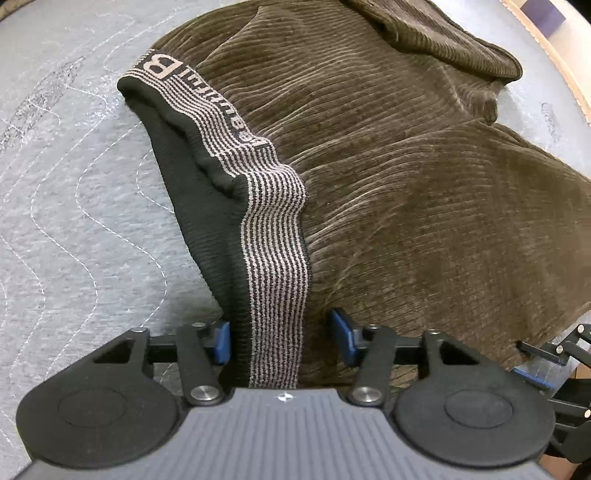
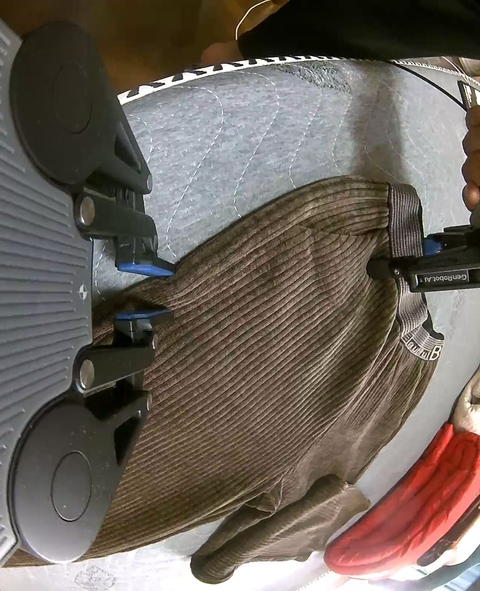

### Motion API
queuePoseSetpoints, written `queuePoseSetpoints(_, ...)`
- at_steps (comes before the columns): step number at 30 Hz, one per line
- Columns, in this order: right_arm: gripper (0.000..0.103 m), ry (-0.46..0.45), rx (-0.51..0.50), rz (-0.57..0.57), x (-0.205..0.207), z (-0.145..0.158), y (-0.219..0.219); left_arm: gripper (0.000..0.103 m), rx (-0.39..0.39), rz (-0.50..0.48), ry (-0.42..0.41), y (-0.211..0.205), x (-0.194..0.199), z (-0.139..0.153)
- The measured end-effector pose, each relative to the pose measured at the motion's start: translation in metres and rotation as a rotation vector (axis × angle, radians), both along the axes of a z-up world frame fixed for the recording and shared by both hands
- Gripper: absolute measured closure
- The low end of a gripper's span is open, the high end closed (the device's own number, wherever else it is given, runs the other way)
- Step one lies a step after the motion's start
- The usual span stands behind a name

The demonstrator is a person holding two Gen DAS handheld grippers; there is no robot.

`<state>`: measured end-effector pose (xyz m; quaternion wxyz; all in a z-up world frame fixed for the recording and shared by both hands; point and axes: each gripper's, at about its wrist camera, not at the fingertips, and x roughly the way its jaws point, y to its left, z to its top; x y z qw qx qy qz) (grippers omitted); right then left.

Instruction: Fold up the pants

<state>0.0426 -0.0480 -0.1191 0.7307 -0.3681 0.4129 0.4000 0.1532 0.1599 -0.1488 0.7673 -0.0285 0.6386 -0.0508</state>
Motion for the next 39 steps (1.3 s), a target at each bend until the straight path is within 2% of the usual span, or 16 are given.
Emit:
queuePoseSetpoints(3, 0.085, 0.005, 0.012, -0.008, 0.001, 0.003, -0.002, 0.061, -0.012, 0.018, -0.006, 0.008, -0.003, 0.003)
queuePoseSetpoints(7, 0.085, 0.000, 0.010, -0.003, -0.001, 0.003, -0.004, 0.065, -0.041, 0.027, -0.014, 0.019, -0.008, 0.011)
queuePoseSetpoints(10, 0.086, 0.000, 0.010, 0.000, -0.002, 0.004, -0.004, 0.064, -0.061, 0.047, -0.008, 0.023, -0.008, 0.012)
queuePoseSetpoints(12, 0.086, 0.001, 0.012, -0.002, -0.002, 0.004, -0.005, 0.057, -0.064, 0.063, 0.003, 0.025, -0.007, 0.010)
queuePoseSetpoints(15, 0.086, -0.001, 0.012, -0.001, -0.003, 0.003, -0.005, 0.051, -0.036, 0.056, 0.014, 0.021, -0.005, 0.005)
queuePoseSetpoints(19, 0.087, -0.004, 0.017, 0.004, -0.004, 0.004, -0.008, 0.051, -0.004, 0.032, 0.011, 0.014, -0.003, 0.004)
queuePoseSetpoints(24, 0.090, -0.007, 0.027, 0.010, -0.003, 0.008, -0.011, 0.070, -0.007, 0.017, -0.011, 0.015, -0.006, 0.010)
queuePoseSetpoints(27, 0.091, -0.009, 0.034, 0.011, -0.004, 0.010, -0.012, 0.076, -0.024, 0.002, -0.037, 0.015, -0.011, 0.017)
queuePoseSetpoints(33, 0.096, -0.012, 0.045, 0.058, -0.011, 0.015, -0.013, 0.080, -0.064, -0.008, -0.084, 0.025, -0.024, 0.035)
queuePoseSetpoints(39, 0.097, -0.011, 0.036, 0.128, -0.024, 0.020, -0.013, 0.081, -0.071, -0.094, -0.091, 0.029, -0.036, 0.050)
